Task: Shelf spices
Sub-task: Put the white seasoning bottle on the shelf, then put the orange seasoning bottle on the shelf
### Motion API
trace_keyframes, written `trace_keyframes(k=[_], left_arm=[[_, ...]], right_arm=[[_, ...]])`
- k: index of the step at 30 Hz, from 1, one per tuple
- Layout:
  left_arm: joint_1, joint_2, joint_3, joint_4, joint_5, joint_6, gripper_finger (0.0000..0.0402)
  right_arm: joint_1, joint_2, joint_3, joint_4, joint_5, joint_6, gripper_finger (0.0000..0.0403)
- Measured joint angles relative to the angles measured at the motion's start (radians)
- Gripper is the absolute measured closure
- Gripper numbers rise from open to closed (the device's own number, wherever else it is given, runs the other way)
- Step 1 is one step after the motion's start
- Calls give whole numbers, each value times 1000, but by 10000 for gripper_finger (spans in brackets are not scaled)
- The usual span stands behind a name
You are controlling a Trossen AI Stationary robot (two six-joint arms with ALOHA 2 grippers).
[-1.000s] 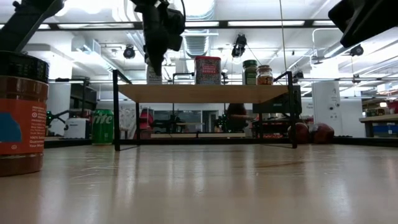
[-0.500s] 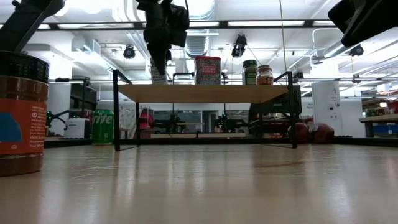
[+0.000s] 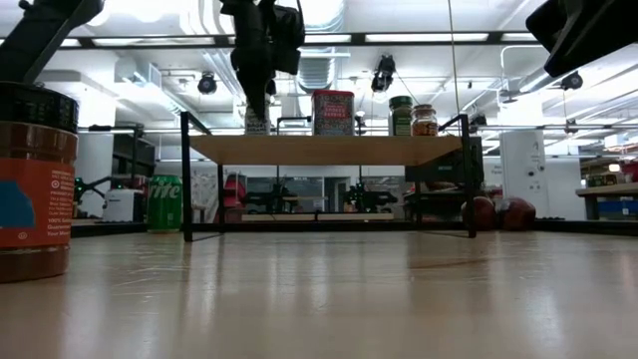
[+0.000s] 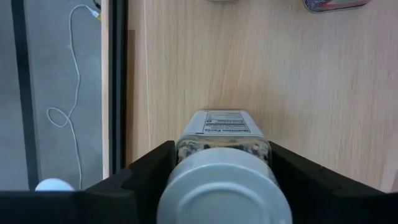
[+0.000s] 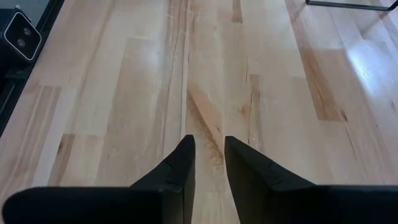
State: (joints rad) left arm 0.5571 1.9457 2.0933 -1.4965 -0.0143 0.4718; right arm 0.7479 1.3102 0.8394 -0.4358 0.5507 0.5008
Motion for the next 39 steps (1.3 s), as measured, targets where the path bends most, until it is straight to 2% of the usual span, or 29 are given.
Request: trace_keyframes(k=[8,14,22,30,39], left_arm=[[-4,0,21,3,-8,0,149],[-16,0,63,4,-56,0,128],[-42,-1,139,-10,-86,-21,98],[-57,-1,233,-76,-119,-68,97],[-145,-73,250,-75,-89,-137,104]], right_arm=[[0,0,0,0,0,-1,347],[0,0,0,0,0,0,359],[0,0,0,-1,-1,1,345],[0,0,0,-1,-2,0,334],[0,0,-26,-2,-5,22,353]])
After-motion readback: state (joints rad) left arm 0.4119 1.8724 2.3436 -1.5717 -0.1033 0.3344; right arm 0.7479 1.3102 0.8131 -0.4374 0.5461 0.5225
